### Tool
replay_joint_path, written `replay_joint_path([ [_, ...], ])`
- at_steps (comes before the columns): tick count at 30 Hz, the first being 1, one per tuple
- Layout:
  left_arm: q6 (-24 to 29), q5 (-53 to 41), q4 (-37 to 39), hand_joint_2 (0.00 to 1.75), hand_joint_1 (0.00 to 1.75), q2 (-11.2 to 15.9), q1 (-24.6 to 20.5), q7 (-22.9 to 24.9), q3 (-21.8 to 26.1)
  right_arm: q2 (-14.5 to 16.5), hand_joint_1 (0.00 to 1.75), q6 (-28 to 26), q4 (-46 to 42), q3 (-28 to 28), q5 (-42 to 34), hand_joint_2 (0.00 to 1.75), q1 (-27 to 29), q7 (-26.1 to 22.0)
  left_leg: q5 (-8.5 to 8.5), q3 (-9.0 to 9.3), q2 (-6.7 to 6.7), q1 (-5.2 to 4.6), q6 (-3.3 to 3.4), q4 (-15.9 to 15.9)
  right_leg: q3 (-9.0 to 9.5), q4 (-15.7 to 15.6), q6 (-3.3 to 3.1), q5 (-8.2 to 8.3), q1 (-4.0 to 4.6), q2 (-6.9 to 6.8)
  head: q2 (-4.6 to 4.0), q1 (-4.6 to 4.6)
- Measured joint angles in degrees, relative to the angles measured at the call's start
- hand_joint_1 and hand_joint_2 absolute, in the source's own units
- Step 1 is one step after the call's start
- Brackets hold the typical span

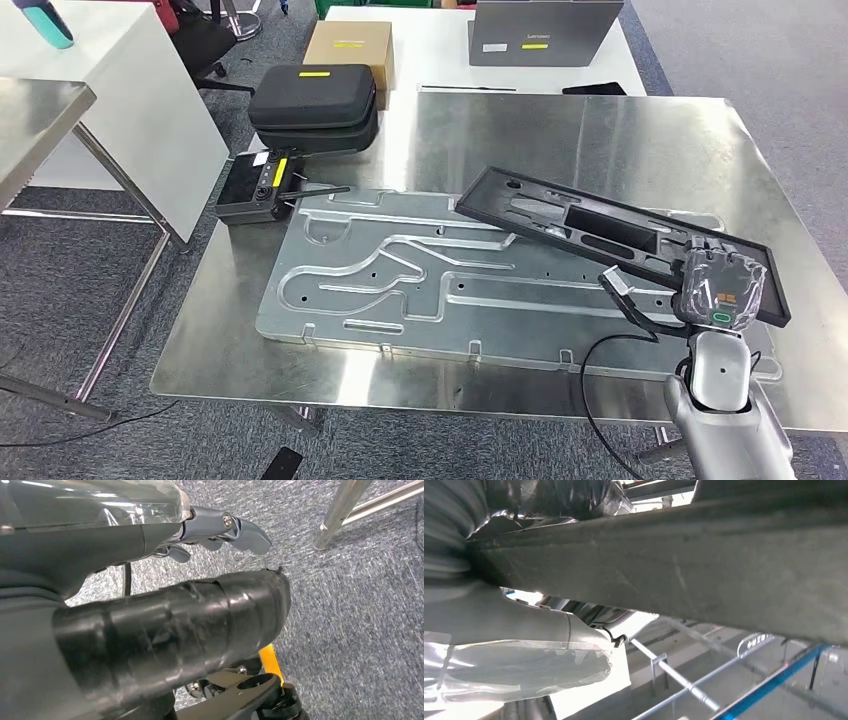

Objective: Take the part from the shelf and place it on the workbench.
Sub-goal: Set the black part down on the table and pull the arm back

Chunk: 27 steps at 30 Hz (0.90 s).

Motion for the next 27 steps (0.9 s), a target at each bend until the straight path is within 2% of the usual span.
replay_joint_path([
  [2, 0.05, 0.11, 0.0, 0.0, 0.0, 0.0, -0.07, 0.0, -0.01, -0.01, 1.73, -0.03, 1.72, -0.03, 0.0, 1.75, 0.05, 0.14, 4.04, 3.37, -0.01, 0.01, 0.37, -7.39, 0.29, 0.08, 0.26, -0.29, 0.01, 0.15, 0.0, 0.01],
  [3, 0.1, 0.2, 0.0, 0.0, 0.0, 0.0, -0.13, -0.01, -0.01, -0.01, 1.73, -0.14, 2.54, -0.06, -0.02, 1.75, 0.08, 0.25, 5.3, 5.03, -0.03, -0.07, 0.62, -10.91, 0.36, 0.16, 0.47, -0.42, 0.11, 0.2, 0.0, 0.01],
  [4, 0.16, 0.34, 0.0, 0.0, 0.0, 0.0, -0.19, -0.01, -0.02, -0.01, 1.74, -0.35, 3.31, -0.11, -0.11, 1.75, 0.2, 0.34, 5.87, 6.11, -0.04, -0.16, 0.84, -13.17, 0.36, 0.17, 0.73, -0.48, 0.21, 0.22, 0.0, 0.01],
  [6, 0.32, 0.66, 0.0, 0.0, 0.0, 0.0, -0.17, -0.02, -0.02, 0.0, 1.73, -1.14, 4.61, -0.32, -0.65, 1.75, 0.93, 0.22, 5.73, 6.53, -0.1, -0.33, 1.18, -14.29, 0.31, 0.04, 1.37, -0.45, 0.37, 0.2, 0.0, 0.01],
  [8, 0.48, 0.86, 0.0, 0.0, 0.0, -0.02, -0.05, -0.04, -0.01, 0.04, 0.86, -2.02, 5.38, -0.55, -1.43, 1.75, 2.09, -0.23, 6.01, 6.79, -0.12, -0.14, 1.81, -14.93, 0.3, 0.07, 2.03, -0.77, 0.26, 0.17, 0.0, 0.03],
  [10, 0.54, 0.93, 0.0, 0.0, 0.0, -0.03, -0.07, -0.1, -0.01, 0.19, 0.0, -2.72, 5.73, -0.9, -2.35, 1.75, 3.14, -0.87, 6.34, 7.16, -0.08, 0.05, 2.43, -15.69, -1.25, 3.52, 2.51, -3.03, 0.09, 0.18, 0.01, 0.04],
  [12, 0.53, 1.01, 0.0, 0.0, 0.0, -0.02, -0.1, -0.17, -0.01, 0.51, 0.0, -3.4, 5.9, -1.33, -3.18, 1.75, 4.17, -1.55, 6.34, 7.22, -0.06, -0.03, 2.69, -15.79, -4.81, 10.88, 2.86, -6.48, -0.03, 0.18, 0.01, 0.05],
  [13, 0.53, 1.05, 0.0, 0.0, 0.0, -0.03, -0.05, -0.19, -0.01, 0.75, 0.0, -3.69, 5.94, -1.49, -3.39, 1.75, 4.69, -1.83, 6.28, 7.23, -0.06, -0.07, 2.73, -15.75, -6.41, 13.94, 3.01, -7.38, -0.07, 0.18, 0.01, 0.05],
  [14, 0.54, 1.1, 0.0, 0.0, 0.0, -0.03, 0.0, -0.19, -0.01, 1.04, 0.0, -3.88, 5.96, -1.62, -3.53, 1.75, 5.17, -2.04, 6.21, 7.24, -0.06, -0.11, 2.76, -15.66, -7.27, 15.32, 3.09, -7.24, -0.1, 0.17, 0.01, 0.05],
  [15, 0.56, 1.15, 0.0, 0.0, 0.0, -0.04, 0.03, -0.19, -0.01, 1.31, 0.0, -3.99, 5.92, -1.72, -3.6, 1.75, 5.53, -2.22, 6.11, 7.26, -0.07, -0.11, 2.72, -15.51, -7.03, 14.46, 3.11, -6.01, -0.14, 0.17, 0.01, 0.05],
  [17, 0.66, 1.23, 0.0, 0.0, 0.0, -0.05, -0.01, -0.17, -0.01, 1.69, 0.0, -4.1, 5.67, -1.9, -3.72, 1.75, 5.83, -2.45, 5.73, 7.28, -0.08, -0.07, 2.48, -15.0, -3.82, 7.46, 2.96, -2.19, -0.19, 0.14, 0.01, 0.05],
  [18, 0.7, 1.25, 0.0, 0.0, 0.0, -0.06, -0.06, -0.17, -0.01, 1.83, 0.0, -4.15, 5.49, -1.96, -3.74, 1.75, 5.88, -2.54, 5.51, 7.25, -0.09, -0.16, 2.25, -14.68, -2.21, 4.04, 2.77, -0.93, -0.07, 0.14, 0.0, 0.04],
  [19, 0.74, 1.27, 0.0, 0.0, 0.0, -0.07, -0.09, -0.17, -0.01, 1.96, 0.0, -4.26, 5.27, -2.0, -3.76, 1.75, 5.93, -2.61, 5.34, 7.21, -0.1, -0.24, 2.0, -14.44, -1.12, 1.73, 2.49, -0.31, 0.08, 0.16, 0.0, 0.03],
  [20, 0.75, 1.3, 0.0, 0.0, 0.0, -0.07, -0.1, -0.17, -0.01, 2.09, 0.0, -4.34, 5.06, -2.02, -3.76, 1.75, 5.96, -2.69, 5.24, 7.18, -0.11, -0.31, 1.75, -14.32, -0.72, 0.83, 2.17, -0.36, 0.26, 0.19, -0.01, 0.03],
  [21, 0.77, 1.33, 0.0, 0.0, 0.0, -0.07, -0.11, -0.17, -0.01, 2.23, 0.0, -4.4, 4.86, -2.02, -3.76, 1.75, 5.99, -2.76, 5.24, 7.21, -0.12, -0.37, 1.48, -14.32, -0.72, 0.78, 1.85, -0.34, 0.46, 0.23, -0.01, 0.02],
  [23, 0.79, 1.38, 0.0, 0.0, 0.0, -0.07, -0.11, -0.17, -0.02, 2.43, 0.0, -4.45, 4.47, -2.04, -3.78, 1.75, 5.97, -2.86, 4.95, 7.25, -0.11, -0.25, 0.89, -14.1, -0.45, 0.5, 1.09, -0.12, 0.33, 0.21, -0.01, 0.03],
  [24, 0.81, 1.39, 0.0, 0.0, 0.0, -0.07, -0.12, -0.17, -0.02, 2.51, 0.0, -4.46, 4.32, -2.07, -3.8, 1.75, 5.94, -2.88, 4.17, 6.93, -0.08, -0.18, 0.57, -13.16, -0.27, 0.3, 0.67, 0.03, 0.21, 0.13, 0.0, 0.02],
  [25, 0.84, 1.41, 0.0, 0.0, 0.0, -0.07, -0.13, -0.17, -0.02, 2.58, 0.0, -4.51, 4.18, -2.1, -3.87, 1.31, 5.92, -2.92, 2.73, 6.11, -0.05, -0.1, 0.27, -11.07, -0.12, 0.1, 0.3, 0.17, 0.07, 0.04, 0.0, 0.01],
  [27, 0.88, 1.49, 0.0, 0.0, 0.0, -0.07, -0.07, -0.17, -0.02, 2.8, 0.0, -4.81, 3.92, -2.22, -4.05, 0.44, 5.98, -3.11, -1.16, 3.18, -0.01, 0.08, -0.21, -4.09, -0.08, 0.03, -0.08, 0.27, 0.05, -0.1, 0.0, -0.01],
])
